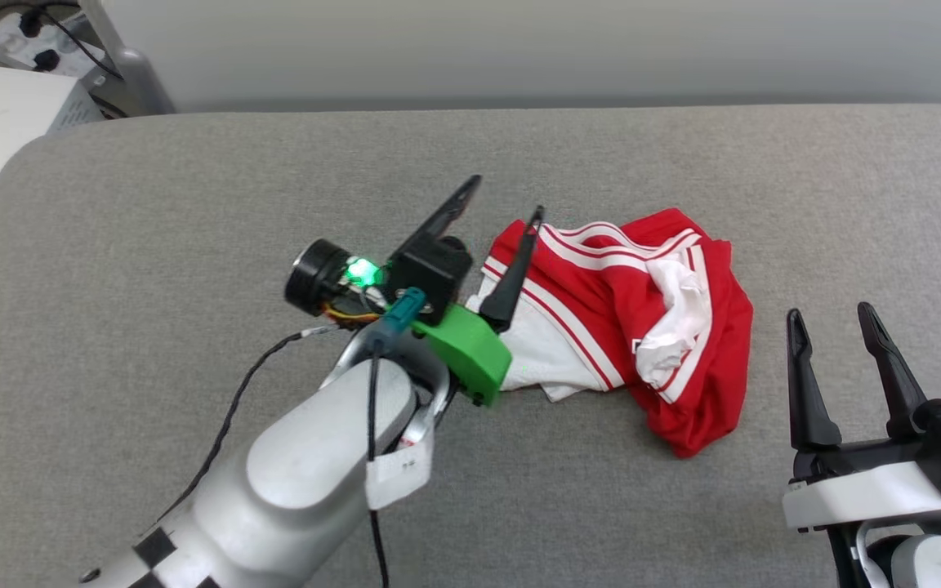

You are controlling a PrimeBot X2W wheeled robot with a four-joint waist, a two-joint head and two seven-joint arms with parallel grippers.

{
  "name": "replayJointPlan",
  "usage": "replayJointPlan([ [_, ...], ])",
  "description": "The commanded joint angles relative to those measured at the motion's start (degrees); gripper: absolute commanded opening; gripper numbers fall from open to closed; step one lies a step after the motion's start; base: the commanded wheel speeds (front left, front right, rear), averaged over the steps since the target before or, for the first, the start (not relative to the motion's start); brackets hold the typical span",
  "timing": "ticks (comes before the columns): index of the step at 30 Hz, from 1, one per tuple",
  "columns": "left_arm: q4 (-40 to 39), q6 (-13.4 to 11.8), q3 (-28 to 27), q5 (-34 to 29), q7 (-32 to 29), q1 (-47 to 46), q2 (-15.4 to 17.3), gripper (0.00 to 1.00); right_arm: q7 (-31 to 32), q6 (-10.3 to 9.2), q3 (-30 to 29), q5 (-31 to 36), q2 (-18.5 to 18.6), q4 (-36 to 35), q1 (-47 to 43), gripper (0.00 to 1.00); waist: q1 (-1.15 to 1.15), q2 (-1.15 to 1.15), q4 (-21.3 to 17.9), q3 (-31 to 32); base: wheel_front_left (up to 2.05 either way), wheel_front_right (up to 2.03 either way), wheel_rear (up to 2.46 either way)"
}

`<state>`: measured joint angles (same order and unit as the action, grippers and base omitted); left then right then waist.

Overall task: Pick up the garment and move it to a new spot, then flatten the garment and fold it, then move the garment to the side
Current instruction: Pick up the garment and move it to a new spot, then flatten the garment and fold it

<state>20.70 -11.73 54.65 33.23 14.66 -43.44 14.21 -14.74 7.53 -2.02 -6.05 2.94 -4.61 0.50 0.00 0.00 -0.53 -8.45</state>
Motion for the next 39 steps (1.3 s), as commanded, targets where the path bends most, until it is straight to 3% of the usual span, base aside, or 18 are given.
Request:
replayJointPlan([
  [1,-1.79,-1.02,-1.70,-1.06,0.30,2.38,1.08,1.00,-0.26,-0.04,-0.13,0.29,-0.05,-0.11,-1.01,1.00,0.00,0.00,2.31,2.34,0.00,0.00,0.00],
  [8,-9.29,-6.45,-13.14,-3.60,0.32,13.84,6.21,1.00,-0.26,-0.04,0.69,0.16,-0.06,-0.17,-2.24,1.00,0.00,0.00,3.01,3.68,0.00,0.00,0.00],
  [15,-12.61,-8.23,-23.31,-6.45,0.33,25.02,7.34,1.00,-0.26,-0.04,1.73,-0.13,-0.06,0.31,-3.39,1.00,0.00,0.00,3.17,4.60,0.00,0.00,0.00],
  [21,-15.13,-7.06,-31.41,-9.89,0.33,33.35,5.66,1.00,-0.26,-0.04,2.43,-0.22,-0.06,1.16,-4.24,1.00,0.00,0.00,2.84,5.21,0.00,0.00,0.00],
  [28,-17.11,-2.45,-37.77,-14.34,0.33,41.19,2.00,1.00,-0.26,-0.04,2.49,-0.58,-0.06,2.18,-5.30,1.00,0.00,0.00,2.67,5.82,0.00,0.00,0.00],
  [39,-15.37,3.84,-43.90,-19.83,0.33,45.28,-4.39,1.00,-0.26,-0.04,2.21,-0.86,-0.06,4.36,-7.23,1.00,0.00,0.00,3.00,6.23,0.00,0.00,0.00],
])
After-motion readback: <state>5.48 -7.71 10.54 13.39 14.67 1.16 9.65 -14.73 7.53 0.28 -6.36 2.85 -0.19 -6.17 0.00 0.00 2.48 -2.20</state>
